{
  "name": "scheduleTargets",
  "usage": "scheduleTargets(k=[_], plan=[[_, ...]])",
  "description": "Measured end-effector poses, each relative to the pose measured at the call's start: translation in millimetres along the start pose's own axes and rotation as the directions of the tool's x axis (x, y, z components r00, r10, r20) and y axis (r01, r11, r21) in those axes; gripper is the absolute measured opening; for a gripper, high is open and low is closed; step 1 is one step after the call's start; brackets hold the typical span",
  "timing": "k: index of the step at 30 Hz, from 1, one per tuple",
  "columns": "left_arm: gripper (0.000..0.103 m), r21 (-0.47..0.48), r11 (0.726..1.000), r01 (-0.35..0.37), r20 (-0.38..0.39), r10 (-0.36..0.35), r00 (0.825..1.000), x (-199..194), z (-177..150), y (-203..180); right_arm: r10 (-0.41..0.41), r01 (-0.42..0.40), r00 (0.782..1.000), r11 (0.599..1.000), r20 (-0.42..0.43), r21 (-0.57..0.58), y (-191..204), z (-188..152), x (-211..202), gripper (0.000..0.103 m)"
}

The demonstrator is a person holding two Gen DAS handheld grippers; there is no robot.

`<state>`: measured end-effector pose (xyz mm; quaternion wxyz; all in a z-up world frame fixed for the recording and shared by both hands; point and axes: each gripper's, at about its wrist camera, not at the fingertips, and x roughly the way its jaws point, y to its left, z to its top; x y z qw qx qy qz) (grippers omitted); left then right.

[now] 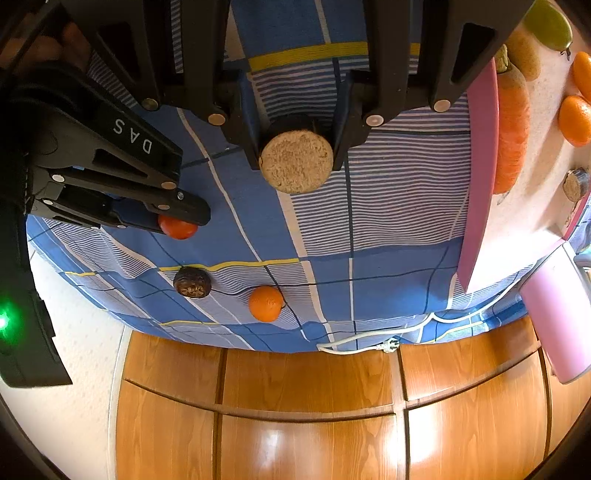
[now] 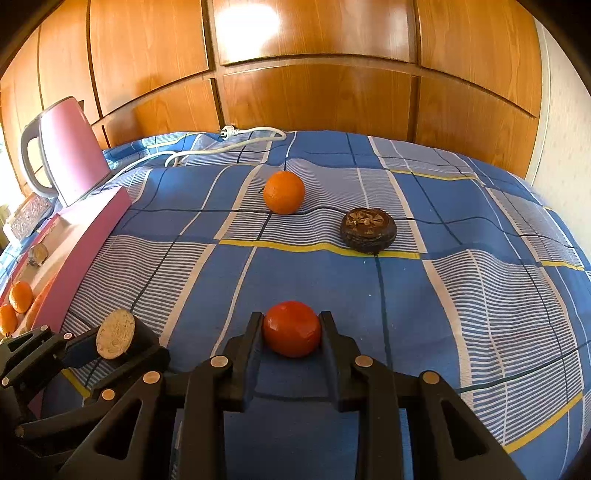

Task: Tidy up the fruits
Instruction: 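Carry the log slice toward the tray with left gripper while right gripper carries the tomato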

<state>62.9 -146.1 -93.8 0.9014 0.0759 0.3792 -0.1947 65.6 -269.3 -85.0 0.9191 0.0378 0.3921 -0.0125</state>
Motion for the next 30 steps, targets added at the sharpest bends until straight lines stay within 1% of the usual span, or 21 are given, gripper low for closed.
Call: scheduleTargets(k=[8, 10, 13, 16, 21, 25, 30], plan=[[0.035, -0.017, 1.000, 0.016, -0.034, -0.016, 0.999, -2, 4, 3, 0.000, 0.000, 1.000, 1.000, 0.008, -0.001, -1, -1, 0, 0.030], [0.034, -0.037, 0.999, 0.028, -0.051, -0.030, 0.998, -6, 5, 5, -0.002, 0.002, 1.000, 1.000, 0.009, -0.004, -1, -1, 0, 0.030], [0.034, -0.041, 0.998, 0.039, -0.063, -0.041, 0.997, -12, 4, 4, -0.008, 0.008, 1.000, 1.000, 0.011, -0.009, 1, -1, -1, 0.030], [0.035, -0.051, 0.998, 0.039, -0.062, -0.042, 0.997, -21, 4, 5, -0.017, 0.017, 1.000, 1.000, 0.011, -0.014, 3, -1, -1, 0.030], [0.035, -0.085, 0.996, 0.038, -0.026, -0.040, 0.999, -42, 10, 11, -0.033, 0.034, 0.999, 0.999, 0.014, -0.025, 6, -2, -2, 0.029], [0.035, -0.087, 0.996, 0.020, 0.026, -0.018, 1.000, -61, 16, 14, -0.045, 0.046, 0.999, 0.998, 0.017, -0.035, 7, -4, -4, 0.029], [0.035, -0.093, 0.995, -0.018, 0.086, 0.026, 0.996, -83, 24, 21, -0.069, 0.070, 0.997, 0.996, 0.022, -0.050, 10, -5, -5, 0.029]])
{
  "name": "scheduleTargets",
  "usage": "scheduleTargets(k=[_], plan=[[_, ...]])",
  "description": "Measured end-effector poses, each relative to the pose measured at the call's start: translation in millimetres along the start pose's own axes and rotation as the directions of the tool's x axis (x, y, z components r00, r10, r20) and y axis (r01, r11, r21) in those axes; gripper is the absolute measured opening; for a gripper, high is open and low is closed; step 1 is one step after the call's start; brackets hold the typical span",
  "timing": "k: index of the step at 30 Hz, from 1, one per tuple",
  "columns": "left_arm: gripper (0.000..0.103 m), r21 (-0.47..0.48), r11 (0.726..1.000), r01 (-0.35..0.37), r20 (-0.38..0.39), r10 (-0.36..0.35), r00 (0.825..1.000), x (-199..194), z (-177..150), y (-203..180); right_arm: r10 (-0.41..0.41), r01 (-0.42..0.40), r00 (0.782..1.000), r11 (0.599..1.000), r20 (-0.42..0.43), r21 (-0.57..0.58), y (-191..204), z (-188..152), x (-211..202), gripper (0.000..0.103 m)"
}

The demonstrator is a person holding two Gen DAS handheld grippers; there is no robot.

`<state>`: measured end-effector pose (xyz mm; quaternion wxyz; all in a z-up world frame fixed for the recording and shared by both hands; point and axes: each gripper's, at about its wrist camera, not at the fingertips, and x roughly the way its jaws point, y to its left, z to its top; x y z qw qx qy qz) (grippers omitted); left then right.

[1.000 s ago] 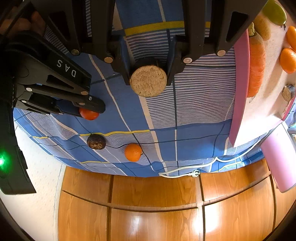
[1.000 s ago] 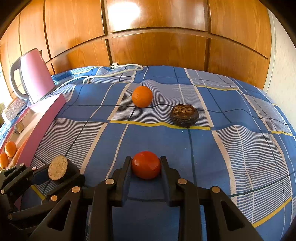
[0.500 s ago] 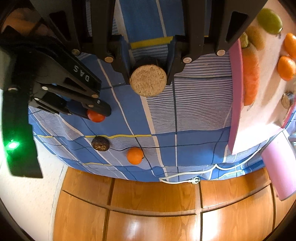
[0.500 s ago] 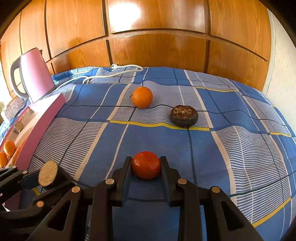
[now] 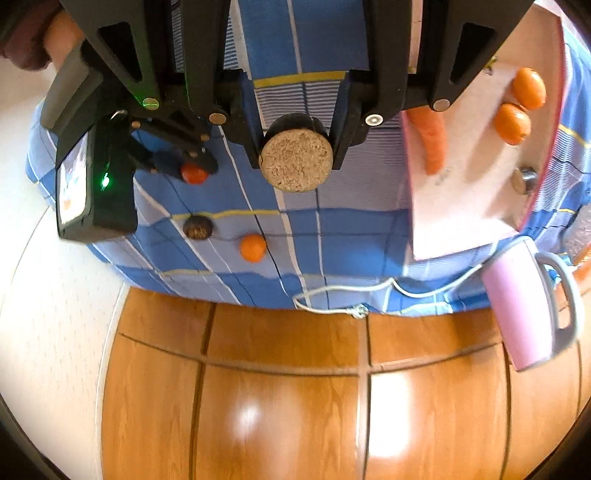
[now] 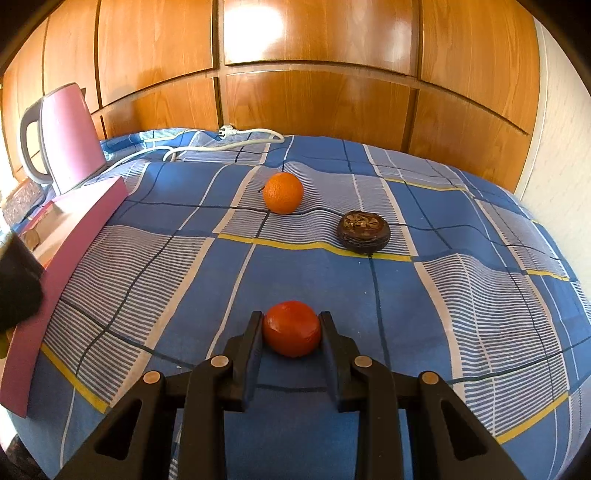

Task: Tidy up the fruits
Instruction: 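Carry the log slice toward the tray with left gripper while right gripper carries the tomato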

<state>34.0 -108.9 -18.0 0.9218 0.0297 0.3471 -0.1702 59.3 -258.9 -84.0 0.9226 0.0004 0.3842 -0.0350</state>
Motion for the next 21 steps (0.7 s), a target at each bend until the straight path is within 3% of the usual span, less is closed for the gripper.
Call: scheduleTargets(k=[14, 21], plan=[[0.035, -0.093, 0.992, -0.084, 0.035, 0.088, 0.996, -24, 2, 51, -0.004, 0.006, 0.999, 0.999, -0.035, 0.041, 9, -2, -15, 0.029], [0.035, -0.157, 0.979, -0.129, 0.042, 0.137, 0.990, -32, 0, 82, 0.035, -0.035, 0.999, 0.999, 0.015, -0.007, 34, 10, -37, 0.029]])
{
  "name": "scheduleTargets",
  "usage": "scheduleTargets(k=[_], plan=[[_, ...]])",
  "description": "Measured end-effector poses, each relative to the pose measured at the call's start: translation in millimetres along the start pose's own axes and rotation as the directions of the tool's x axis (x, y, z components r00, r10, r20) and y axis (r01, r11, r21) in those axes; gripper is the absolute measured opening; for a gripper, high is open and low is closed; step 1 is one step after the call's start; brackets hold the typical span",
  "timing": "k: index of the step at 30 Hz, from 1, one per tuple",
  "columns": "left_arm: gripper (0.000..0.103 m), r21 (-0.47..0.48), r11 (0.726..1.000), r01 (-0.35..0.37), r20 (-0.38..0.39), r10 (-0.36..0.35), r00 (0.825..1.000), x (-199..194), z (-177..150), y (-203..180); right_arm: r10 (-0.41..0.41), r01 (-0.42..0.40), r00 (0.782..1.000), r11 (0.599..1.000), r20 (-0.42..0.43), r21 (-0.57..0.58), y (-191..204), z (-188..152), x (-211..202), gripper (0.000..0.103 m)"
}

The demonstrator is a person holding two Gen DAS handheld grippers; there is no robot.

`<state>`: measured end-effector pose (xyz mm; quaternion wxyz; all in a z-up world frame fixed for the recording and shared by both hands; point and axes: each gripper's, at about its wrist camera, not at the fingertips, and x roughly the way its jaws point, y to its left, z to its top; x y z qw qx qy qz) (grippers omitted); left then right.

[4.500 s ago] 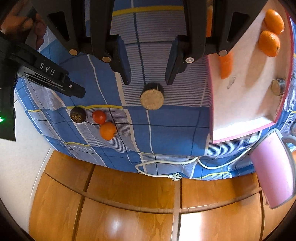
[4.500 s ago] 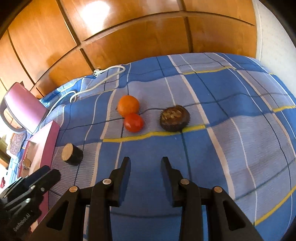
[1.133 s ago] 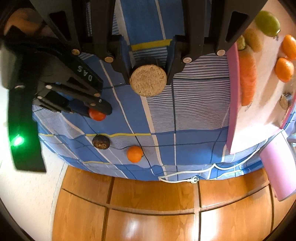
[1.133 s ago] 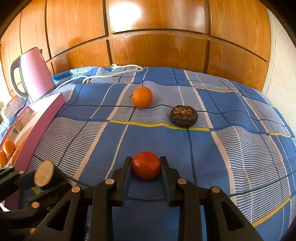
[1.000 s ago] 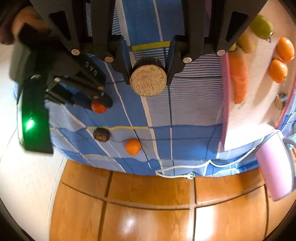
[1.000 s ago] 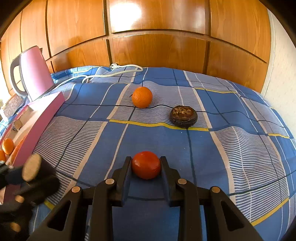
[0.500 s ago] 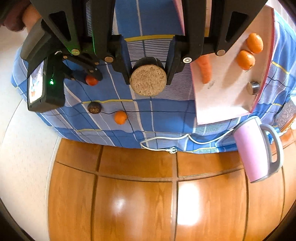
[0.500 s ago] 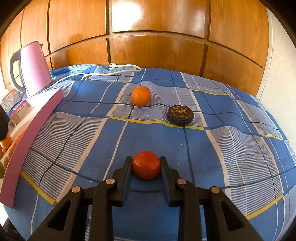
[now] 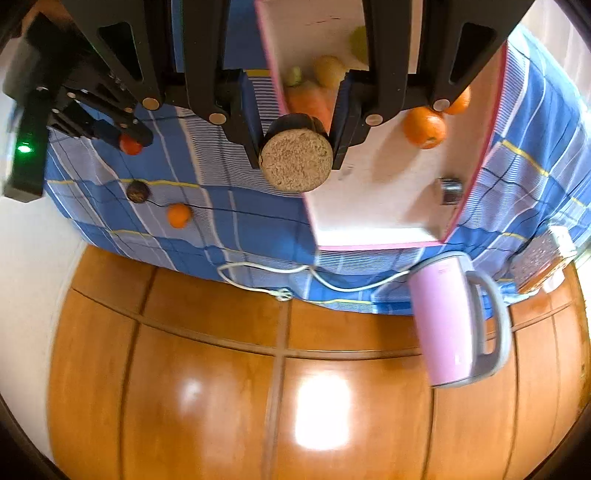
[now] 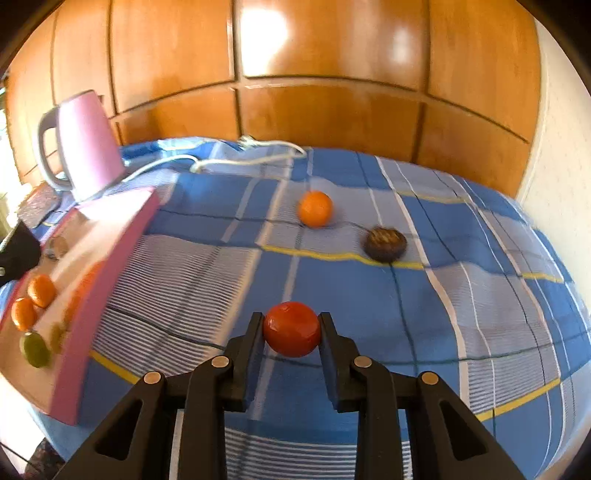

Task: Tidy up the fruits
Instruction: 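Carry the log slice toward the tray with left gripper while right gripper carries the tomato, then release the log slice into the tray with left gripper while right gripper drops the tomato there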

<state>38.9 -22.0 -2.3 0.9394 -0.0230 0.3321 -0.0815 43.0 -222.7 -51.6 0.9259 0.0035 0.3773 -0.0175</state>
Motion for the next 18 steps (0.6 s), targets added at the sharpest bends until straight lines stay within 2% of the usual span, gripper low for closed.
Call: scheduleTargets(k=[10, 18], plan=[[0.035, -0.065, 0.996, -0.060, 0.001, 0.060, 0.998, 0, 1, 38, 0.073, -0.065, 0.995, 0.989, 0.061, -0.131, 56, 17, -25, 0.029], [0.035, -0.103, 0.989, -0.103, -0.007, 0.102, 0.995, 6, 4, 62, 0.111, -0.094, 0.992, 0.972, 0.066, -0.214, 90, 25, -30, 0.029]])
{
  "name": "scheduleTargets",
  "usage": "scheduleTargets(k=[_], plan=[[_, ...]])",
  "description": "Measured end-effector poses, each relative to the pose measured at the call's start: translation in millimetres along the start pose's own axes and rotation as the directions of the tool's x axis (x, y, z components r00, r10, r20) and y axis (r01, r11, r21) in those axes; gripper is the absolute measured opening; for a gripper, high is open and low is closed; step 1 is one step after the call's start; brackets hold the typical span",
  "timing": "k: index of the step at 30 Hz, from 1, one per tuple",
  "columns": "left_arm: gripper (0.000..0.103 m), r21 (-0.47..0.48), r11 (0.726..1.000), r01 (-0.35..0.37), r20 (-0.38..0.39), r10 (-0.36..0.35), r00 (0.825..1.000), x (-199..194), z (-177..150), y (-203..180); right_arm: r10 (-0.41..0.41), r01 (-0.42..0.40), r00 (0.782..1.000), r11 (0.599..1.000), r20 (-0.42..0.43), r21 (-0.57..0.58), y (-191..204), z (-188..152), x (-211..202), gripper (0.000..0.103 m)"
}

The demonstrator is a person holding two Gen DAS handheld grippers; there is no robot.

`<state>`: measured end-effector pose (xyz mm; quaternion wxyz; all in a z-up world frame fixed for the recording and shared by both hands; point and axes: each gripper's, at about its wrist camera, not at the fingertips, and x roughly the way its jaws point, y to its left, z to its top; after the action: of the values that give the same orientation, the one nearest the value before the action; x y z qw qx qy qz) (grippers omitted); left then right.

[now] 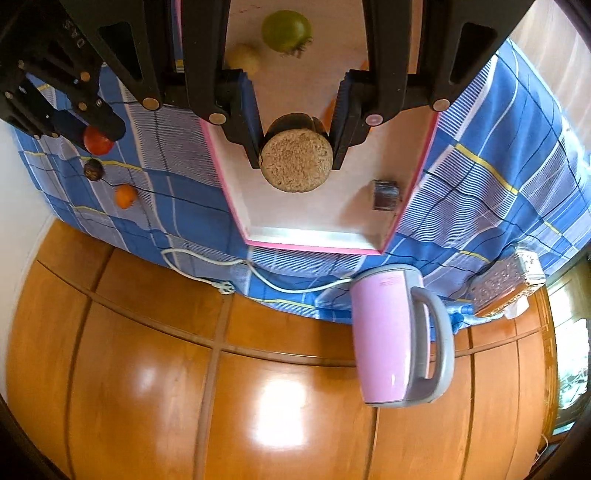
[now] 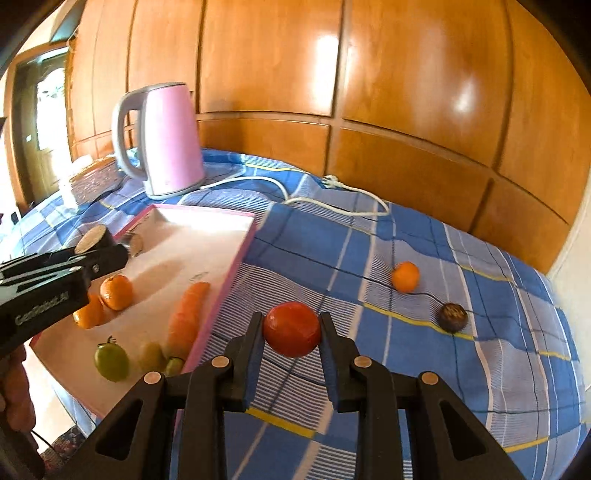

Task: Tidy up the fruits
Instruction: 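Release the log slice into the tray with left gripper while right gripper drops the tomato there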

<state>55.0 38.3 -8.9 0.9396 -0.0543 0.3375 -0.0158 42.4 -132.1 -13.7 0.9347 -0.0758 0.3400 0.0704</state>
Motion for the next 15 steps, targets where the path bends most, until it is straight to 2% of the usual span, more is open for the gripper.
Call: scheduleTargets(k=[15], plan=[[0.035, -0.027, 0.999, -0.030, -0.025, 0.030, 0.999, 23, 13, 27, 0.062, -0.059, 0.998, 0.984, 0.012, -0.168, 55, 24, 15, 0.029]])
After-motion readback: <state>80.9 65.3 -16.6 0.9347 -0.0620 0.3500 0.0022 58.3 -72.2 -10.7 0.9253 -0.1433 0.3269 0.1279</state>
